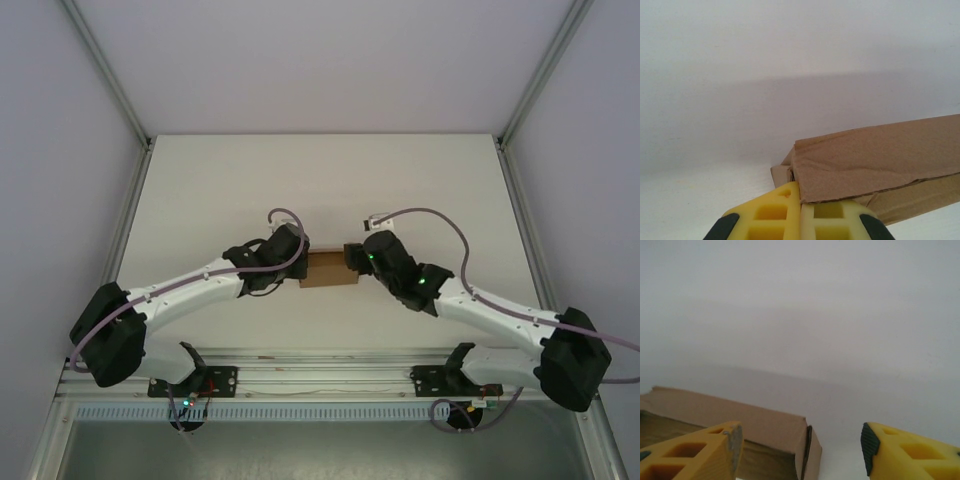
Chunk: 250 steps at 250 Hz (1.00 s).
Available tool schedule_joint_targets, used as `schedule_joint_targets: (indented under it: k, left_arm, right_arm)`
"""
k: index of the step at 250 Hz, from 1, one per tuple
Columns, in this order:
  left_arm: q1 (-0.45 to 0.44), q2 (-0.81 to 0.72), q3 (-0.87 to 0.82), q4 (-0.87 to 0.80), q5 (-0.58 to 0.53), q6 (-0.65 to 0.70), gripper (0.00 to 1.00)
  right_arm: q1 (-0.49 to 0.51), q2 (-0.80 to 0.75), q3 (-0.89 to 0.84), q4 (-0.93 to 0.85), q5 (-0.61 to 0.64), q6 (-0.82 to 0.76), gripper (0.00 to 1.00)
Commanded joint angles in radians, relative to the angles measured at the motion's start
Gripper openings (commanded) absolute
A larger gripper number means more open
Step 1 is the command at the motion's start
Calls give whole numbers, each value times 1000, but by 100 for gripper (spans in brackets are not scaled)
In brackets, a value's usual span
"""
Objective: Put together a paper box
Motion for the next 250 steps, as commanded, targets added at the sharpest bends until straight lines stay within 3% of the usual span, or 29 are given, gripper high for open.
schedule_joint_targets:
  k: [1, 65, 98, 154, 220, 250]
  left_arm:
    - [-12, 35, -40, -92, 23, 14, 2]
    - [-13, 23, -31, -81, 40, 52, 7]
    - [-13, 9, -11, -102, 38, 78, 9]
    - [-13, -62, 3, -87, 125, 193, 42]
    - [-13, -99, 33, -171, 138, 264, 72]
    - [-13, -112, 42, -162, 147, 234, 81]
  right_arm:
    - [-27, -4, 40, -4, -43, -3, 65]
    - [-78, 133, 64, -54, -72, 67, 54]
    - [-81, 170, 39, -81, -62, 112, 43]
    - [-81, 163, -46, -42, -138, 174, 39]
    - [-81, 157, -92, -19, -165, 217, 25]
    - [-81, 158, -112, -13, -178, 225, 23]
